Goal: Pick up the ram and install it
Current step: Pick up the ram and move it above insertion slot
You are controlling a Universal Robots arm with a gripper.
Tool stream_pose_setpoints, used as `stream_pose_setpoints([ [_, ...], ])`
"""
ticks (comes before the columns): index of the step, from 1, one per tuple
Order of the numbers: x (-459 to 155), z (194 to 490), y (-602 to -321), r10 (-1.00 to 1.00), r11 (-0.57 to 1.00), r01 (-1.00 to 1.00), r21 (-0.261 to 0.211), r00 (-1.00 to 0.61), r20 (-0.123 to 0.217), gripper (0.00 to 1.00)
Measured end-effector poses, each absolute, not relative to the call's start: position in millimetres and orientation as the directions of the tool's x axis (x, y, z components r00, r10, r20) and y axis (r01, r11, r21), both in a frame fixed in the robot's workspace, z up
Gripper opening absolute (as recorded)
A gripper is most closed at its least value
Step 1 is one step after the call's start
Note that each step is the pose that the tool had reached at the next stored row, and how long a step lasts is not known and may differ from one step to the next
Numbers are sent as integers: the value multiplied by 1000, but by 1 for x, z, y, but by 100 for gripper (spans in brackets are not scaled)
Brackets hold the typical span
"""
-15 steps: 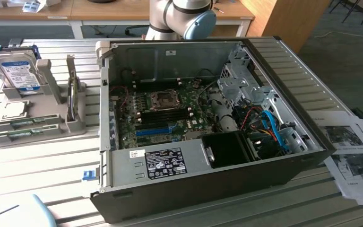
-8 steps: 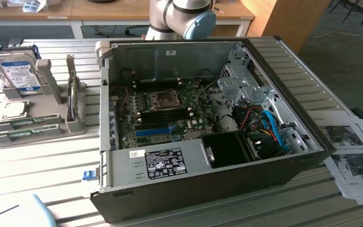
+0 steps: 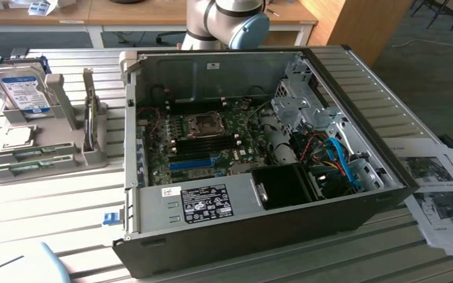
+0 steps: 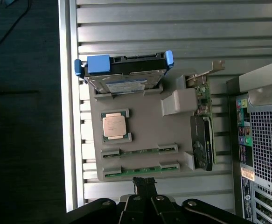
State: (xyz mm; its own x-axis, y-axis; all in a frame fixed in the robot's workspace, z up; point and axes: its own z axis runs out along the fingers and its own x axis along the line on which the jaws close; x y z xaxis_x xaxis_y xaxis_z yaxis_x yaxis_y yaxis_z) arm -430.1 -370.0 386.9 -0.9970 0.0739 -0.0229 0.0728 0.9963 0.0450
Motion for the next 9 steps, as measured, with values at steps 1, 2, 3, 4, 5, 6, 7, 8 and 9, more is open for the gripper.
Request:
stream_pose_setpoints([
  [1, -430, 387, -370, 72, 996, 71, 45, -997, -23, 9],
  [2, -430, 387, -370, 70, 997, 69, 45, -997, -23, 9],
  [3, -430, 387, -370, 67, 997, 65, 45, -998, -23, 9],
  [4, -430, 387, -370, 62, 997, 61, 45, -998, -23, 9],
  [5, -430, 387, -370, 57, 997, 56, 45, -998, -23, 9],
  [6, -430, 387, -370, 52, 998, 51, 45, -998, -23, 9],
  [7, -430, 387, -370, 46, 998, 45, 45, -999, -23, 9],
  [8, -430, 387, -370, 39, 998, 38, 45, -999, -23, 9],
  [9, -430, 387, -370, 33, 998, 32, 45, -999, -23, 9],
])
